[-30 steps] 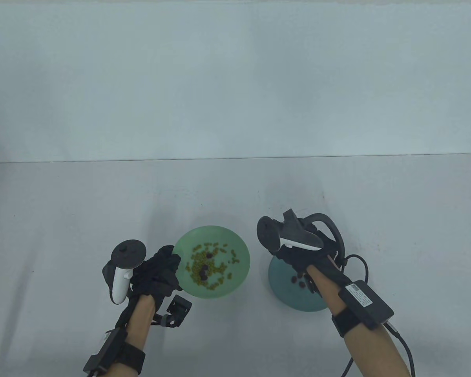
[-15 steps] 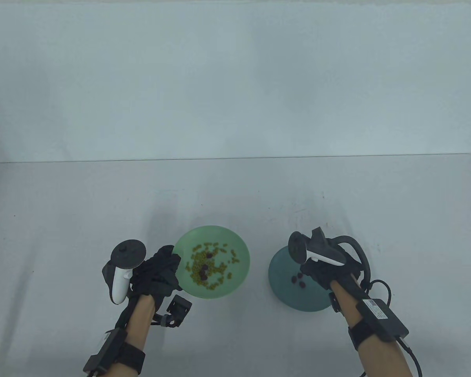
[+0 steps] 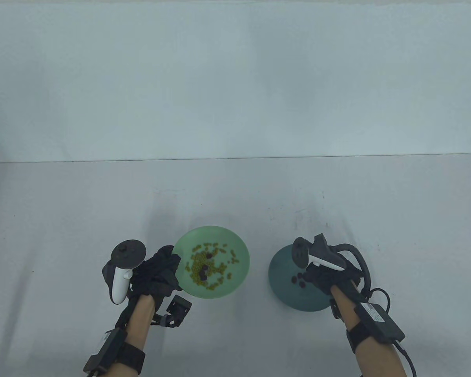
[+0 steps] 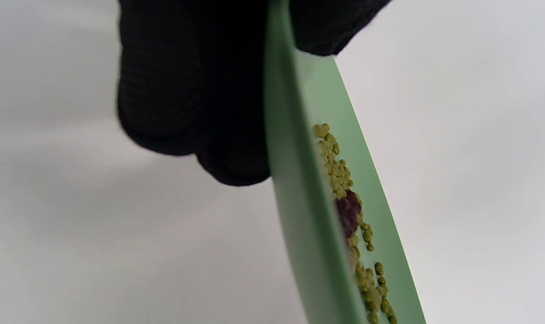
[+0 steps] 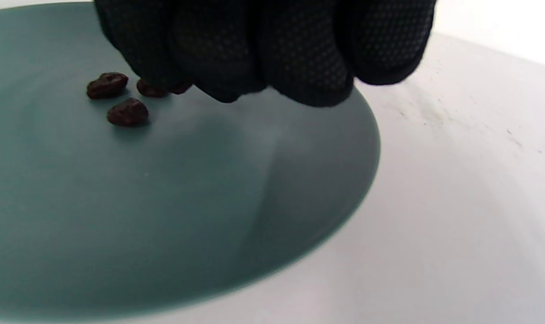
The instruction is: Pick cranberries with hand pinch into plate
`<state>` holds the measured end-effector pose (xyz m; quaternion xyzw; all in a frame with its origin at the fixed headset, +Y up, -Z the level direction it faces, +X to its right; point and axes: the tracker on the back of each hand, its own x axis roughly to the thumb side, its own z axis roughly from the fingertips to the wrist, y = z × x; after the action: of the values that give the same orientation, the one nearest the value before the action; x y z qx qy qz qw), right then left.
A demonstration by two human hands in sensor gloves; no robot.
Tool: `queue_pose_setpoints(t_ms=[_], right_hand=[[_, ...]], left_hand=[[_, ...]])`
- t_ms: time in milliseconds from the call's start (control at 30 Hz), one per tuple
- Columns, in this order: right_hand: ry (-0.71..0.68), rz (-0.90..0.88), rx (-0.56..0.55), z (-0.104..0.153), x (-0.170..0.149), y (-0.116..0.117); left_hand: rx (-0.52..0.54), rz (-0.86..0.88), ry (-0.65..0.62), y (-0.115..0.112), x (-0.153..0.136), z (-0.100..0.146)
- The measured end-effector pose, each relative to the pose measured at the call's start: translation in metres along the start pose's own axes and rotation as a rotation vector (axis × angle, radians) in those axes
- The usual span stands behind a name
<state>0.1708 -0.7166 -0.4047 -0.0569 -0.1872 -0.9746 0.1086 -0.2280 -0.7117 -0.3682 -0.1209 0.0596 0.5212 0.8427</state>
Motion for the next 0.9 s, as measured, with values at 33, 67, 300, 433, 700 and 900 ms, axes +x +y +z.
queue_pose_setpoints(t_ms=[33, 67, 300, 433, 700, 900], right_hand=[[-0.001, -0.011, 0.0, 0.0, -0.001, -0.001], [0.002, -0.019, 0.0, 0.0, -0.002, -0.001], [0.014, -0.013, -0.04, 0.008, -0.006, -0.017], [0.004, 0.011, -0.086, 0.017, -0.004, -0.036], [-0.065, 0.059, -0.232, 0.044, 0.018, -0.096], [-0.165, 0.099, -0.323, 0.059, 0.057, -0.129]], left_hand=[[0.0, -0.001, 0.0, 0.0, 0.0, 0.0], [0.0, -0.002, 0.001, 0.0, 0.0, 0.0], [-0.002, -0.004, 0.0, -0.001, 0.0, 0.0], [-0.002, -0.004, 0.0, -0.001, 0.0, 0.0], [-0.004, -0.003, -0.002, -0.001, 0.0, 0.0], [-0.007, -0.002, -0.004, -0.002, 0.0, 0.0]])
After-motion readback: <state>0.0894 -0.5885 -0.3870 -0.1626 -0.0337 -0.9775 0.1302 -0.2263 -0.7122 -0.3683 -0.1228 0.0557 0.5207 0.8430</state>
